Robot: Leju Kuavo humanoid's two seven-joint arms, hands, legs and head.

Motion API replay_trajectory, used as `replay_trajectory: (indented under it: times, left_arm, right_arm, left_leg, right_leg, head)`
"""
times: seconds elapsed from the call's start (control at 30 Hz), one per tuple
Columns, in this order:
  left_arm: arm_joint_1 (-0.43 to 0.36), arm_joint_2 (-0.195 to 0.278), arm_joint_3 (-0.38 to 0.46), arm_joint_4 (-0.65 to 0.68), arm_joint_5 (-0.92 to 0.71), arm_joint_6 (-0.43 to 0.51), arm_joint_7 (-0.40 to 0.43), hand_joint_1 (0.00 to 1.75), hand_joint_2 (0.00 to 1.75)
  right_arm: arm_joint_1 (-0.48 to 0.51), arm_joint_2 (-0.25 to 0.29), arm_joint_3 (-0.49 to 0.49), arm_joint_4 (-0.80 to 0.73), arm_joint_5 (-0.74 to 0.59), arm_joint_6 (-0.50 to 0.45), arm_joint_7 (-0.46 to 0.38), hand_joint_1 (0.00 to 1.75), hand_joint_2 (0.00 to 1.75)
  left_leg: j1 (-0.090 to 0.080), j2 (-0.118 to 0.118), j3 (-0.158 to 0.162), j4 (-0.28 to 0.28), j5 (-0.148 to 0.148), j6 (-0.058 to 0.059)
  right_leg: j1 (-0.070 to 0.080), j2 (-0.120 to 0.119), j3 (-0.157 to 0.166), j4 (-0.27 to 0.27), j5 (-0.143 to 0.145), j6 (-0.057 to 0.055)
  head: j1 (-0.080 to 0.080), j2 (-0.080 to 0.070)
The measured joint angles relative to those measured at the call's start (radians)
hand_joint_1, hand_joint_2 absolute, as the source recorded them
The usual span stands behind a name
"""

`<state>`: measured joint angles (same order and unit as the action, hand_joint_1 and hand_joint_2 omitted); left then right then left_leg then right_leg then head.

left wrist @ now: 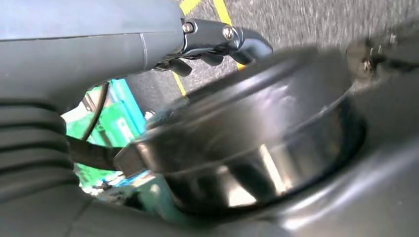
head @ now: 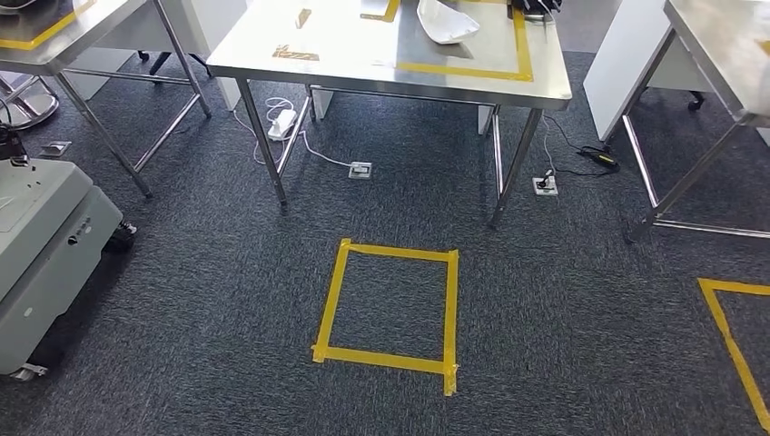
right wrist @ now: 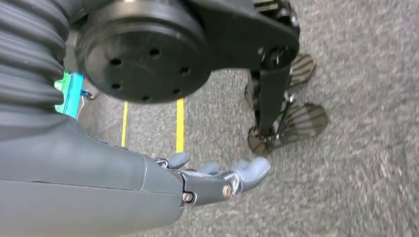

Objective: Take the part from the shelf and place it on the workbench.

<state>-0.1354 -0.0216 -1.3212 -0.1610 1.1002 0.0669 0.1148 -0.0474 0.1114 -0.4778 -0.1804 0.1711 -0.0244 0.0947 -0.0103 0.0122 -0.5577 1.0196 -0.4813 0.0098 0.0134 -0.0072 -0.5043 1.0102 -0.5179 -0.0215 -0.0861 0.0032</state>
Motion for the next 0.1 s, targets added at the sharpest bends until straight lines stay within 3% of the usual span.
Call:
replay_trajectory:
  times: [0.03, 0.1]
  left_arm:
    - [0.004, -0.002, 0.023, -0.007, -0.020, 0.027, -0.002, 0.00, 0.00]
    - [0.011, -0.004, 0.058, -0.015, -0.052, 0.054, -0.005, 0.00, 0.00]
  right_arm:
    - [0.007, -0.001, 0.004, 0.000, -0.003, 0.001, -0.002, 0.00, 0.00]
    - [0.017, -0.003, 0.012, 0.000, -0.008, 0.002, -0.005, 0.00, 0.00]
  left_leg:
    - [-0.001, 0.001, -0.001, -0.001, 0.002, 0.004]
    - [-0.003, 0.001, -0.003, -0.002, 0.004, 0.012]
  right_leg:
    - [-0.001, 0.000, 0.001, -0.008, -0.002, 0.004]
    - [-0.003, -0.001, 0.002, -0.014, -0.003, 0.012]
  head:
    - [0.000, 0.000]
    - [0.000, 0.000]
